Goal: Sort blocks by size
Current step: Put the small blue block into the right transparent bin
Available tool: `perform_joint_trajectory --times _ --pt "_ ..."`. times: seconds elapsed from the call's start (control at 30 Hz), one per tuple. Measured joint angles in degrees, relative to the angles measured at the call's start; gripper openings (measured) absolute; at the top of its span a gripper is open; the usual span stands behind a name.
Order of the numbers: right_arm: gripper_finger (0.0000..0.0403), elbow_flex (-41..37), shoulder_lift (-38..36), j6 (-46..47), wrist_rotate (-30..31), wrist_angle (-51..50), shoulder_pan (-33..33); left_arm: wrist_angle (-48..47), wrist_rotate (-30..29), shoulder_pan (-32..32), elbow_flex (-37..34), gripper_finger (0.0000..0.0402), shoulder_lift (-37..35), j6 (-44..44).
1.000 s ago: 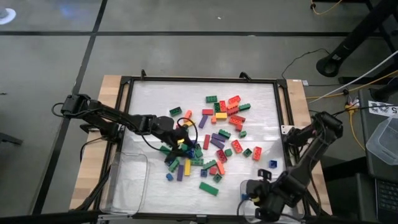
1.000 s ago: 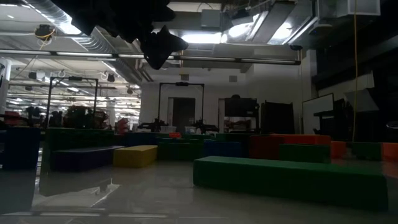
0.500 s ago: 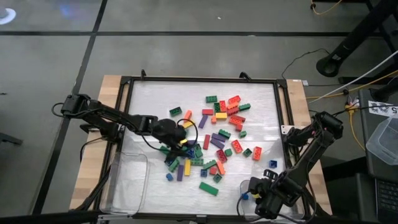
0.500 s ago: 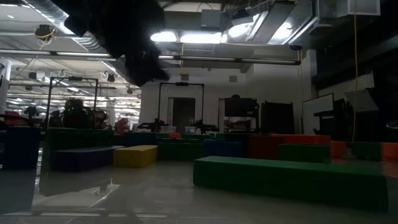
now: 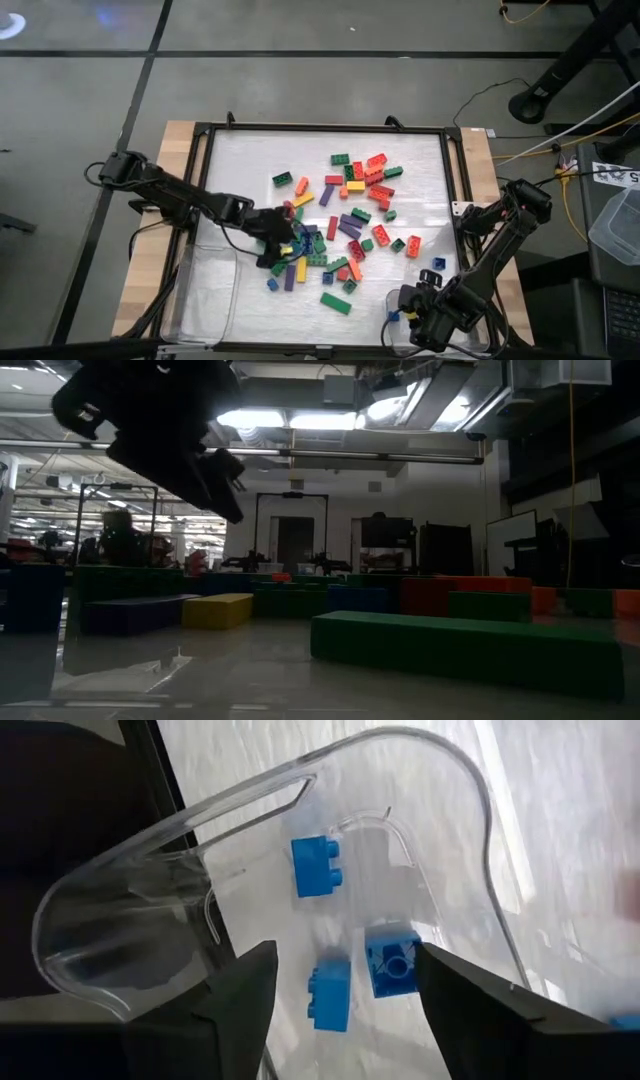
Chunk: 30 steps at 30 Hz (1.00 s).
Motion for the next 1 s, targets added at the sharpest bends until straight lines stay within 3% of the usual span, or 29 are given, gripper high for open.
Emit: perform_joint_trajectory --times 0.23,0.47,1.0 --pt "0.0239 0.0 0.0 0.0 0.0 0.1 0.0 6.3 -1.5 -1.0 0.0 0.0225 6.0 4.1" --pt "0.0239 0.0 0.0 0.0 0.0 0.3 0.0 6.4 -1.9 -0.1 0.0 0.0225 10.3 4.7" --pt "0.0239 0.0 0.0 0.0 -0.1 0.5 0.0 1.6 -2.9 0.1 0.3 0.0225 10.6 4.0"
